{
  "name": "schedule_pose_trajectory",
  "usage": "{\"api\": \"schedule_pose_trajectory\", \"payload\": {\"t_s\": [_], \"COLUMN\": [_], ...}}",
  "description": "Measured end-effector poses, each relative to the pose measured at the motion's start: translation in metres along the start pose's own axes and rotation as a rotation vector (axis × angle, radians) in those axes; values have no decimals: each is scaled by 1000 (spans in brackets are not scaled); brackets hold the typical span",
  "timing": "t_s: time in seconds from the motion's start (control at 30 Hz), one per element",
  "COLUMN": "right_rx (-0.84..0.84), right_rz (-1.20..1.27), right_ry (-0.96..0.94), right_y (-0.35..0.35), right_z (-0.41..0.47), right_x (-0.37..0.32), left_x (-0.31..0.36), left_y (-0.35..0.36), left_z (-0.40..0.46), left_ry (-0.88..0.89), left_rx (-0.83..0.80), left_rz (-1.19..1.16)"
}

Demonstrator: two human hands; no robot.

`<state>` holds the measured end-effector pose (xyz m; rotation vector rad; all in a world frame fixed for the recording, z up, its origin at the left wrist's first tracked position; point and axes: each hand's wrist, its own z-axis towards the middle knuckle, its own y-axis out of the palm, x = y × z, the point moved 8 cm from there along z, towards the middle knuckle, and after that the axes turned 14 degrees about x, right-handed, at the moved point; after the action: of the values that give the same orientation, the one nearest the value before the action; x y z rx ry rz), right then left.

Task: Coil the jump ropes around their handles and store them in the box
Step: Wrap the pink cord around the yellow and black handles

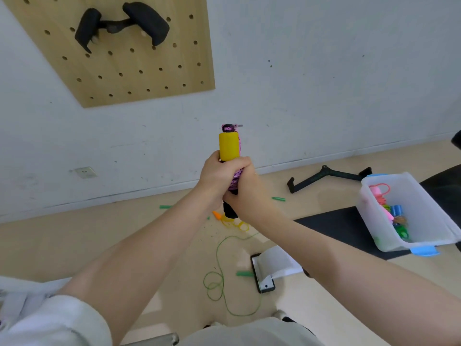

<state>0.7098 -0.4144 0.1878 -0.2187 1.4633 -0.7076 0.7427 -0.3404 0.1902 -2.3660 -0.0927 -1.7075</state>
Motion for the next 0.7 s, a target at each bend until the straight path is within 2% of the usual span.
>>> {"api": "schedule_pose_trajectory", "payload": {"t_s": [0.07, 0.17, 0.23, 0.33, 0.4, 0.5, 0.6, 0.7], "right_rx": [-197, -412, -460, -429, -382, -396, -432, -486], "right_rz": [-152, -409, -504, -455, -261, 190, 580, 998], "right_ry": [-120, -365, -468, -481, -395, -225, -125, 86], "right_y": [-15, -49, -73, -111, -131, -145, -146, -133], "right_z": [8, 23, 32, 49, 59, 60, 59, 58], "right_x": [-4, -14, -17, -17, -12, -7, -5, -2], "left_x": [1, -2, -4, -9, -10, -4, 9, 21], "left_y": [1, 15, 30, 45, 49, 56, 66, 75], "left_z": [3, -2, -11, -21, -21, -24, -36, -48], "left_ry": [-41, -123, -148, -215, -259, -251, -207, -189], "left_rx": [-1, -127, -228, -329, -363, -467, -615, -723], "left_rz": [-73, -79, -76, -215, -391, -609, -755, -865]}}
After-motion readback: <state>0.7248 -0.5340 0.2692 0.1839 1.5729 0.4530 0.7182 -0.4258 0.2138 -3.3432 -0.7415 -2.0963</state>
